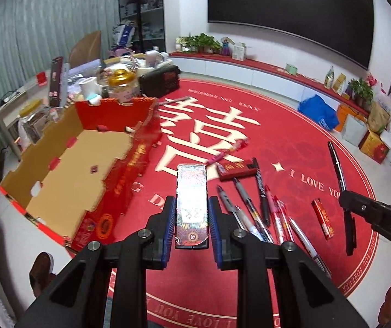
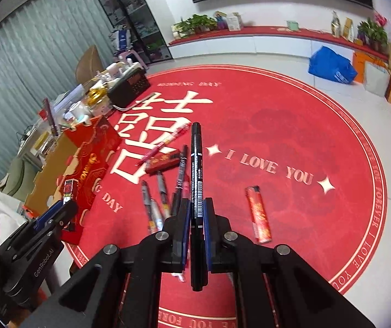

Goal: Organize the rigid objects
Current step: 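Carry the card and the marker in both tools over the cardboard box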

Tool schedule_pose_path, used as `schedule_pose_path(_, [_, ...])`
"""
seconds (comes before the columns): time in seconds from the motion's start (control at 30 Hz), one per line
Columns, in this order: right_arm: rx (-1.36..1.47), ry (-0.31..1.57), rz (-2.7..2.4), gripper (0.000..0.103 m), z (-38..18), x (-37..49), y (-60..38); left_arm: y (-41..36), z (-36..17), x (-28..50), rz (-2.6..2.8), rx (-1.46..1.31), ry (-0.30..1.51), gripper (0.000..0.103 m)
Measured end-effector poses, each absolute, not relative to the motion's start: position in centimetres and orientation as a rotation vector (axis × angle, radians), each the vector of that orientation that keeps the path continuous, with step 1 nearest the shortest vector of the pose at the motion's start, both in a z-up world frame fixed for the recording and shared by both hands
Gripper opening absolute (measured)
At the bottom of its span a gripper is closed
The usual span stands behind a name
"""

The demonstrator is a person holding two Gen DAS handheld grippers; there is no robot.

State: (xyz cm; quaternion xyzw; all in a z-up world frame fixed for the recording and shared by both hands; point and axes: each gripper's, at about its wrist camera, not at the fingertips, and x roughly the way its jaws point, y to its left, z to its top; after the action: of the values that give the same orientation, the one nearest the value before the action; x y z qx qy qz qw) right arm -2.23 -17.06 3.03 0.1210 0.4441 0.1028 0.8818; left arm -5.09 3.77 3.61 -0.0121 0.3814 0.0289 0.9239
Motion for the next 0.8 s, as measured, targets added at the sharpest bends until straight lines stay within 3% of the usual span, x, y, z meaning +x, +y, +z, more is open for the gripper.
schedule_pose_path(0.8, [0.059, 0.879, 0.604, 0.01, 8.4, 2.3, 1.0, 17.8, 8.2, -4.0, 0.363, -0.143, 0.696, 0.025])
